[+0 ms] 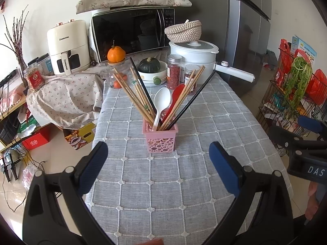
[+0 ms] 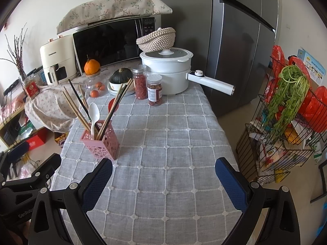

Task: Organize utensils

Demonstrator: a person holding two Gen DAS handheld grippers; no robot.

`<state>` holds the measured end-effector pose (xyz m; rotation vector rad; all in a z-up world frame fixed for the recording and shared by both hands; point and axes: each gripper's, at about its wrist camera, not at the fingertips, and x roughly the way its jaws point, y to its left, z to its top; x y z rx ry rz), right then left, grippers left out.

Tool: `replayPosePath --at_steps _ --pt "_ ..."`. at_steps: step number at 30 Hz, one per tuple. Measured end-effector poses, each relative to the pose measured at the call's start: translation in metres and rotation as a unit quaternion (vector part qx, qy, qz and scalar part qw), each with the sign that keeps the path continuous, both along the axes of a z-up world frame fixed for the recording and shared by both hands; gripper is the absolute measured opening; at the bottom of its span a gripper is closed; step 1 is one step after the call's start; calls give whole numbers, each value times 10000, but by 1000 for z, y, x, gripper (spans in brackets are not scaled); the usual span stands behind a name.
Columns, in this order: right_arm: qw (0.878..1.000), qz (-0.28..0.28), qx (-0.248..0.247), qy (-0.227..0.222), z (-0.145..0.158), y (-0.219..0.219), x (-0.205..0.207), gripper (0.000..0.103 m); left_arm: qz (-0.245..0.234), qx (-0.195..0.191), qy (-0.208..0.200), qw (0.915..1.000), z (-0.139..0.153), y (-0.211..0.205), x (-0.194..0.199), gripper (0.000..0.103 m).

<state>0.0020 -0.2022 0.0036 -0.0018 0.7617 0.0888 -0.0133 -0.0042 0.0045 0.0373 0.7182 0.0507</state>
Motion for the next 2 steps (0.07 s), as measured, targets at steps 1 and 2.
replayPosePath --at_steps 1,2 --pt "10000 1 3 6 0 0 0 102 -17 -13 11 10000 0 0 0 99" --pt "10000 0 4 12 -1 0 0 102 -28 -29 22 10000 0 0 0 99"
